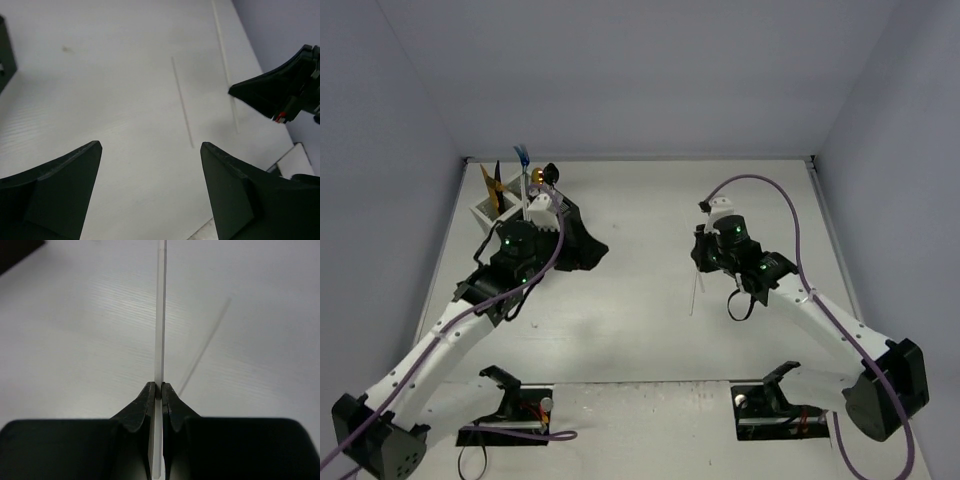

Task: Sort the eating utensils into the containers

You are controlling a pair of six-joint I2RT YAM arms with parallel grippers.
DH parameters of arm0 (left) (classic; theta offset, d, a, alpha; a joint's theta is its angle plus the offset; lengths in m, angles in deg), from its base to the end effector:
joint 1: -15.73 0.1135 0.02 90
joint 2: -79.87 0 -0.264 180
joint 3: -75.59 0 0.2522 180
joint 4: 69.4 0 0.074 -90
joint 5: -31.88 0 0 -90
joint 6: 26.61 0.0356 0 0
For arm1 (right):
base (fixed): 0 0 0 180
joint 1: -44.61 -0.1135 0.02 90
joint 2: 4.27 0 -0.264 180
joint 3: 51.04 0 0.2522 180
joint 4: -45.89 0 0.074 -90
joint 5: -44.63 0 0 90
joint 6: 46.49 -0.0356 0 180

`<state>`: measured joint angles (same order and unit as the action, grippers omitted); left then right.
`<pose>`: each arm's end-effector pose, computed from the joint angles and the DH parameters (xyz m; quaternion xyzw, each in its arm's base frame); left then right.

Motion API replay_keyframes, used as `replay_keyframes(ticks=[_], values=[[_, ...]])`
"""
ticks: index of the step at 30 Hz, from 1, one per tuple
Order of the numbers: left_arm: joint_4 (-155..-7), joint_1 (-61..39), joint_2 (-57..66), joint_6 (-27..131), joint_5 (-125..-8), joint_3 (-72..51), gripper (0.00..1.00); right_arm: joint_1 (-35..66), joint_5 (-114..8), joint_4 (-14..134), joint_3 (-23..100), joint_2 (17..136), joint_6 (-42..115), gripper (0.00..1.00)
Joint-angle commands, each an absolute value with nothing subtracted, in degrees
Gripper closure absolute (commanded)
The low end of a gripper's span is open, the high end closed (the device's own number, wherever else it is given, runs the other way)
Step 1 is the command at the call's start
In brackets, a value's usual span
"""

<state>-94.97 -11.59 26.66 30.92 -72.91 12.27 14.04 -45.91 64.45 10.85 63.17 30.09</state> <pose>0.1866 -0.1066 0.3403 0.0424 0.7919 -0.3881 0.4696 0.2321 0.1375 0.2881 -0.1277 0.8294 0.2073 0.5028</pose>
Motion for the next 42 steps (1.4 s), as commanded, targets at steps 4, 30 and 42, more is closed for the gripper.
replay_keyframes(ticks=[4,30,42], values=[[-78.8,-22.3,19.6,26.3,-67.3,3.7,0.22,2.7,-52.2,56.6,15.5,57.4,32.2,1.00],[-79.0,-28.3,15.3,31.0,-54.5,0.1,1.00,-3.4,-51.3,50.8,16.2,57.1,31.7,0.52],[-85.6,-10.1,17.2,62.0,-35.9,-5.9,1.00,-1.6,-36.5,55.3,9.4,53.1,27.1,0.23]])
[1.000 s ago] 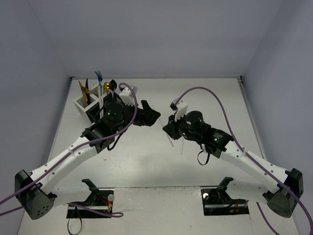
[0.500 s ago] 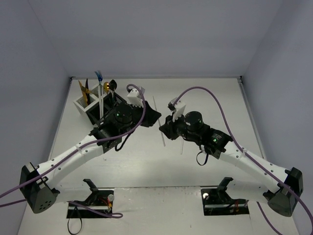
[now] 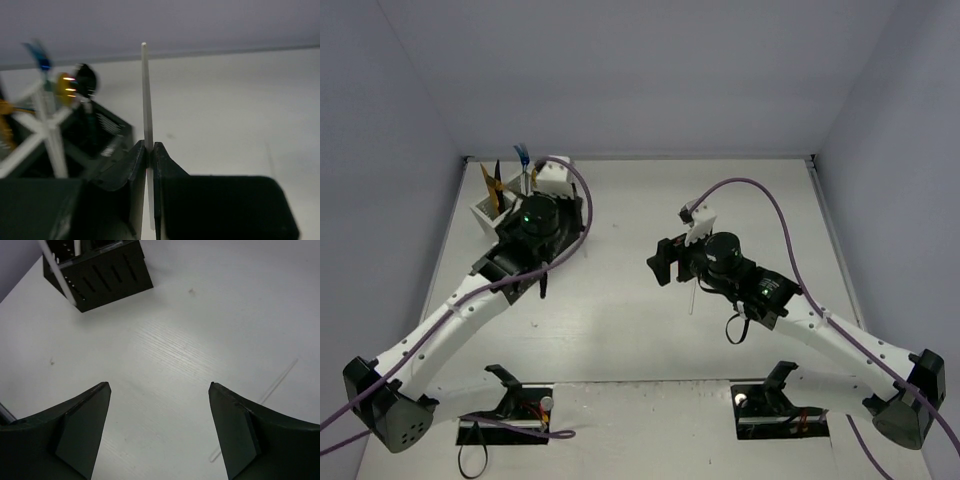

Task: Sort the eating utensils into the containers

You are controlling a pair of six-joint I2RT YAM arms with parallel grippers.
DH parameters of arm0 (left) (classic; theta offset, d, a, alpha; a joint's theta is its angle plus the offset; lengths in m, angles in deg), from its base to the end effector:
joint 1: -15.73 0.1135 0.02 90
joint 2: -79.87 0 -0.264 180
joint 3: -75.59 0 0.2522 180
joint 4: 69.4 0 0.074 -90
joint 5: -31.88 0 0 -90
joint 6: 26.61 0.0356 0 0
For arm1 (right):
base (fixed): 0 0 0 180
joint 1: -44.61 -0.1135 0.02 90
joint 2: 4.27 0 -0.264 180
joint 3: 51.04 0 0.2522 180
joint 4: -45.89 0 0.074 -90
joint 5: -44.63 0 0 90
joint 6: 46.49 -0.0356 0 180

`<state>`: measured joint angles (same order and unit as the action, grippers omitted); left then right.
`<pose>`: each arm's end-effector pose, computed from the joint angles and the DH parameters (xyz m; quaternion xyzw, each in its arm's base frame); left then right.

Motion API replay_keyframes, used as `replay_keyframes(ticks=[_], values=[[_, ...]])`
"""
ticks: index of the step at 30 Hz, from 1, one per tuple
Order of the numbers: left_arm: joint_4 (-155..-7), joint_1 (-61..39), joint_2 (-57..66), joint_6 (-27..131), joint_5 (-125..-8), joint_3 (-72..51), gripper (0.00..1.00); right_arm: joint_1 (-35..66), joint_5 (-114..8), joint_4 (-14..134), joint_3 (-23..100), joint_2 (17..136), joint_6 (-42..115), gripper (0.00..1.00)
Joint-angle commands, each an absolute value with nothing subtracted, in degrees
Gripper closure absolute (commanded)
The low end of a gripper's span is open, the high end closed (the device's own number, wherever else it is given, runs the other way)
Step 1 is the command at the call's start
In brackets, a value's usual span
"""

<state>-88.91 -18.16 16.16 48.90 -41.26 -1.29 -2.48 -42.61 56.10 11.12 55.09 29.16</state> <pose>0.2183 -0.1342 0.3957 0.0278 0.7430 -0.1707 0.6465 0.1687 0.1790 0.3388 -0.1964 0.7251 0.3215 0.5764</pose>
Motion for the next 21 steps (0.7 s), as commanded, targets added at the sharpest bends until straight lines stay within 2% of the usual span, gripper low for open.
replay_keyframes(ticks=[1,9,15,21], values=[[-85.0,-7.8,16.6,63.4,-36.5,-7.0,1.00,-1.4,-36.3,55.7,8.8,52.8,26.7,0.23],[-77.9,6.8,5.7,65.4,-45.5,-9.8,1.00,1.2,-35.6,58.2,6.1,53.1,23.1,0.22],[-74.1,9.2,-1.2,62.1,-48.0,-8.9,1.00,3.0,-34.6,59.5,4.6,53.7,21.2,0.22],[-71.3,9.3,-0.3,57.8,-50.5,-4.3,1.00,4.8,-35.5,59.5,3.5,55.4,20.7,0.22]])
